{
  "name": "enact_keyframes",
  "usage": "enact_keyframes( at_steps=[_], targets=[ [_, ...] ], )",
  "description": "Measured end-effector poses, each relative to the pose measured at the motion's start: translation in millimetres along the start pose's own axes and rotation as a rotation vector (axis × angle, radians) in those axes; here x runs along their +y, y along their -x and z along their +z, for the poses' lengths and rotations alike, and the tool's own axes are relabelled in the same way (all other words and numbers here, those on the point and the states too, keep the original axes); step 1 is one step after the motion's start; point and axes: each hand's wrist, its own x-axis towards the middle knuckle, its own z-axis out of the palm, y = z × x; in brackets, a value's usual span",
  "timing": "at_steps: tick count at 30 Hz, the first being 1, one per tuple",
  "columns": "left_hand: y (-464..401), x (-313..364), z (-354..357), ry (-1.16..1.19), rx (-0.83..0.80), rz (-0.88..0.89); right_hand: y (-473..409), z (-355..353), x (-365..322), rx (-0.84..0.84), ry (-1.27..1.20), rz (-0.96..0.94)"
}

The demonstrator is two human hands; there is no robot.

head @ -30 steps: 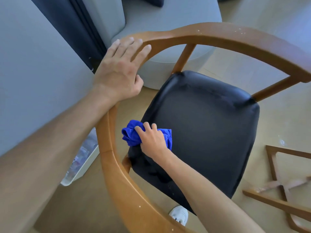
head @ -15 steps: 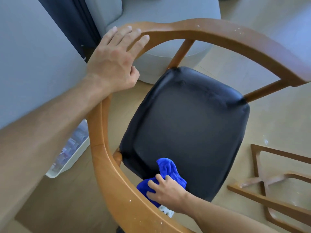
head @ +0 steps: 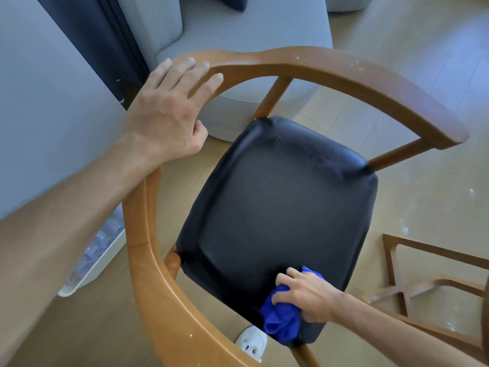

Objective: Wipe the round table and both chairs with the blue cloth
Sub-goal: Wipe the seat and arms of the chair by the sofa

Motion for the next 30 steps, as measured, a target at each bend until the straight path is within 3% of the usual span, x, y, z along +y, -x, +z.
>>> enact_keyframes(
  at_steps=[5,10,14,16,20,23,27,30],
  targets=[
    [-0.4,-0.8,0.4,0.005,0.003,-0.011,-50.0,-63.9,49.5,0.455,-0.152,0.363],
    [-0.4,-1.0,2.2,-0.070,0.000,0.007,-31.1,-103.2,140.1,0.944,-0.548,1.029],
    [-2.0,-1.0,4.5,-0.092,0.009,0.008,18.5,-77.7,178.7,1.014,-0.762,1.465],
    [-2.0,-2.0,7.2,-0.100,0.022,0.014,24.2,-74.1,188.5,1.053,-0.894,1.590],
    [-3.9,-3.4,9.3,-0.116,0.038,0.024,-3.5,-101.0,192.4,1.219,-1.081,1.609],
    [-3.4,-2.5,9.0,-0.113,0.036,0.031,-35.6,-126.1,191.3,1.257,-0.962,1.549],
    [-3.2,-2.4,8.2,-0.111,0.026,0.029,-90.2,-177.0,183.6,1.119,-0.851,1.385],
    [-4.2,-1.4,6.6,-0.118,0.019,0.030,-159.5,-216.7,139.1,0.942,-0.612,1.091]
  ],
)
